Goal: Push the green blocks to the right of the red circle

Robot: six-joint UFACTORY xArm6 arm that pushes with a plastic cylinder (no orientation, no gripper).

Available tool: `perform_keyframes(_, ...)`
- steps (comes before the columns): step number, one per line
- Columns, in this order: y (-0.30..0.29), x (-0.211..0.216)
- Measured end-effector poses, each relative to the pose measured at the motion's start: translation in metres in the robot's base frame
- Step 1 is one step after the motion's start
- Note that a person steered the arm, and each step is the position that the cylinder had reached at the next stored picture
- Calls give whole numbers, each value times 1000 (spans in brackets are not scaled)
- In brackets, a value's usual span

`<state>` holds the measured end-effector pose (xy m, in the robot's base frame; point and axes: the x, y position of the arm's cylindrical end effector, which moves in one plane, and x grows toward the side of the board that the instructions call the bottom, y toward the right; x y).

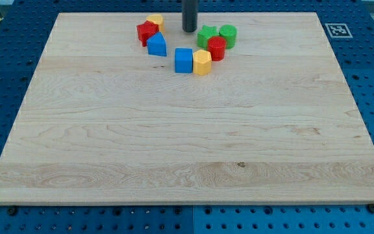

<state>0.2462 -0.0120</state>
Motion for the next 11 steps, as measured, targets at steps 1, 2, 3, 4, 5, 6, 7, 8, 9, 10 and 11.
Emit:
perform_keyframes(1, -10, 18)
perform_keyframes(2, 19, 33)
perform_keyframes(3, 80, 33)
perform_keyframes(4, 121, 33)
perform_keyframes(5, 105, 33)
perform_keyframes(6, 61, 35)
perform_keyframes(7, 70, 54)
perform_keyframes(8, 113, 55)
perform_keyframes(9, 156, 77)
perform_keyframes(10, 168, 105)
perform_keyframes(11, 154, 105)
